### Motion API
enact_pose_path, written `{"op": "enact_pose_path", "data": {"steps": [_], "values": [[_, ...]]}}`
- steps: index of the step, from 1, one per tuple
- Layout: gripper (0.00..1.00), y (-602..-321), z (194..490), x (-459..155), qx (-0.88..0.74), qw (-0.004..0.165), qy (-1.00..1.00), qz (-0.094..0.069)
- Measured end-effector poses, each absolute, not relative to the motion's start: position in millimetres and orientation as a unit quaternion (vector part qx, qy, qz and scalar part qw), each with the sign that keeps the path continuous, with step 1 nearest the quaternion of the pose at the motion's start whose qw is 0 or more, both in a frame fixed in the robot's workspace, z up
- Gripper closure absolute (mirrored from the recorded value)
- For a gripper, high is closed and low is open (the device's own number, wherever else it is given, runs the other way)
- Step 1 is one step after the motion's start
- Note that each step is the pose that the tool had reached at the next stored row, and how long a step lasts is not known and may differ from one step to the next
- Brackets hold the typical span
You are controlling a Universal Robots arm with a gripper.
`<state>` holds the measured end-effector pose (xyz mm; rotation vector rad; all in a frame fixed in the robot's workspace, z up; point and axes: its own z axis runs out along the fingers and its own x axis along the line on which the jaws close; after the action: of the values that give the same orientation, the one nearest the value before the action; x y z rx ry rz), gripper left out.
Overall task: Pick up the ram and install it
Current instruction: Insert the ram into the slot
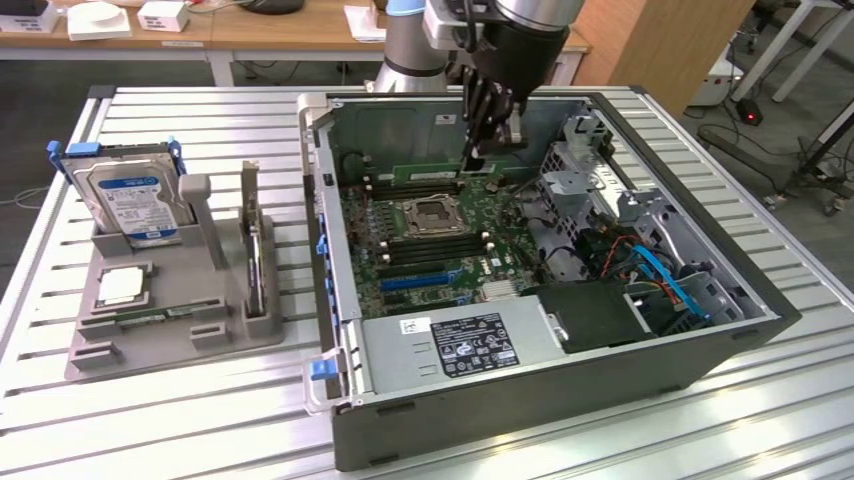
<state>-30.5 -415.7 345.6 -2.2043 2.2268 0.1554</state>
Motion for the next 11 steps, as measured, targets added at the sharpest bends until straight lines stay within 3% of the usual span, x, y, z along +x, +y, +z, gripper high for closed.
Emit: {"op": "enact_pose_path", "data": {"steps": [11], "values": [[0.89,-415.7,344.2,-30.5,-0.703,0.002,0.71,0.05]]}}
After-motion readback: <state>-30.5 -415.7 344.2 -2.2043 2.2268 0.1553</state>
